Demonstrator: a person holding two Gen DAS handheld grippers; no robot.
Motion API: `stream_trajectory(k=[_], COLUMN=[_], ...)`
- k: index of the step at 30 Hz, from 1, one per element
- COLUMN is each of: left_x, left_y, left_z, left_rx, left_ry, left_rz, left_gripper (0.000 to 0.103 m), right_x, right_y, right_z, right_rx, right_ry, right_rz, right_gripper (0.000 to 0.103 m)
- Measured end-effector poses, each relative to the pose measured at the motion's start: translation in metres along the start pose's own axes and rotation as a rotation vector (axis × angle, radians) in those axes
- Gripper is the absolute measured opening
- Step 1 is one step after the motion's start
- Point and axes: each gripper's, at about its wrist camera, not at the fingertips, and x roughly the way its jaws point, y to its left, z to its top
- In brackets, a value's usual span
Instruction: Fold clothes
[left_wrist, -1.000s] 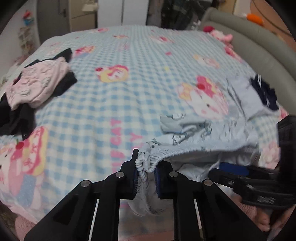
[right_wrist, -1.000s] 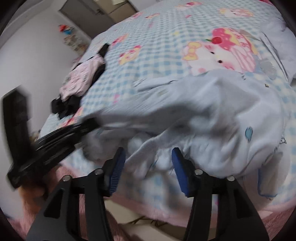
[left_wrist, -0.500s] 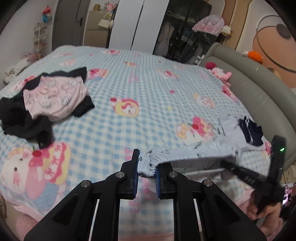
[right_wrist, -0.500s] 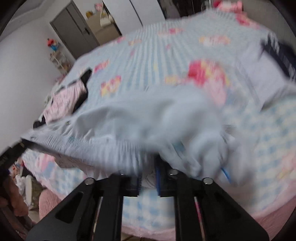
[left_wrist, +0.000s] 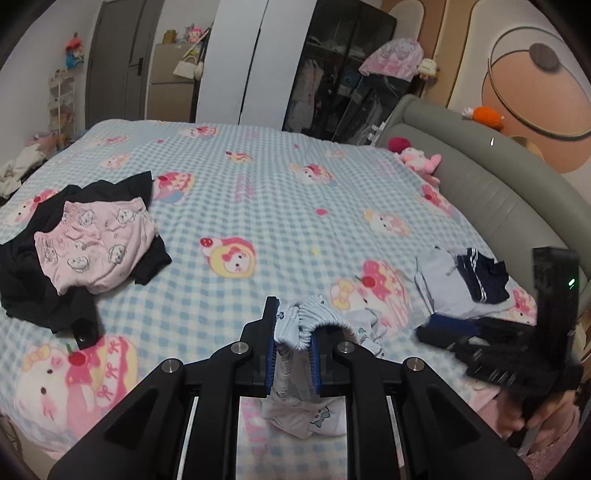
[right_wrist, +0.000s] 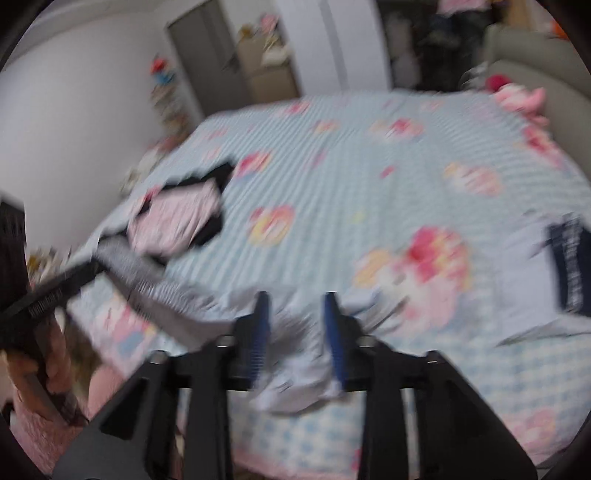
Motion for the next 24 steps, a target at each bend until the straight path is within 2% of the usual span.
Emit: stream_trajectory(k=[1, 2, 4, 5, 8, 10, 12, 13, 15, 16, 19, 20, 22, 23, 24], left_x=[0.0, 0.0, -0.002, -0.002, -0.005, -0.008, -0.012, -0.014, -0.017, -0.019, -0.025, -0.026, -0.026, -0.021, -0.013], left_y=[0.001, 0.002, 0.006, 0.008, 0.017, 0.024, 0.03, 0.033, 0.035, 0.035, 0.032, 0.034, 0.041, 0.044, 0.048], left_z=[-0.003, -0.006, -0.01, -0.011, -0.015, -0.015, -0.015, -0.014, -0.015, -0.016, -0.024, -0.026, -0.032, -0.036, -0.04], left_rx=[-0.006, -0.012, -0.023, -0.029, -0.061, -0.086, -0.106, -0.115, -0.125, -0.125, -0.129, -0.135, -0.152, -0.159, -0.164], left_ry=[0.005, 0.01, 0.015, 0.017, 0.018, 0.011, 0.003, -0.001, -0.004, -0.003, -0.015, -0.02, -0.014, 0.005, 0.033], left_rz=[-0.004, -0.007, -0.002, 0.001, 0.004, 0.008, 0.003, -0.002, -0.021, -0.025, -0.016, -0.009, 0.001, -0.001, 0.003], left_gripper=[0.015, 0.015, 0.015, 0.015, 0.015, 0.015, 0.015, 0.015, 0.015, 0.015, 0.015, 0.015, 0.015, 0.016, 0.018], right_x=[0.008, 0.018, 0.036, 0.041, 0.041, 0.048, 0.057, 0.058, 0.057, 0.058, 0.057, 0.06, 0.067, 0.063, 0.057], right_y=[0.006, 0.013, 0.022, 0.027, 0.033, 0.036, 0.035, 0.032, 0.026, 0.022, 0.007, 0.001, -0.006, -0.01, -0.013], right_z=[-0.007, -0.011, -0.018, -0.022, -0.029, -0.032, -0.036, -0.037, -0.036, -0.033, -0.021, -0.017, -0.01, -0.007, -0.004], right_rx=[-0.013, -0.023, -0.047, -0.067, -0.09, -0.126, -0.136, -0.121, -0.08, -0.052, 0.06, 0.097, 0.079, 0.08, 0.083], right_ry=[0.021, 0.038, 0.079, 0.104, 0.083, 0.098, 0.155, 0.157, 0.134, 0.111, 0.018, -0.002, -0.008, -0.026, -0.046], right_rz=[0.019, 0.034, 0.018, 0.016, 0.047, 0.001, -0.003, 0.008, -0.011, -0.039, -0.047, -0.061, -0.178, -0.188, -0.191], right_gripper=[0.052, 0.056, 0.064, 0.064, 0.064, 0.066, 0.066, 0.066, 0.066, 0.066, 0.066, 0.065, 0.045, 0.043, 0.036])
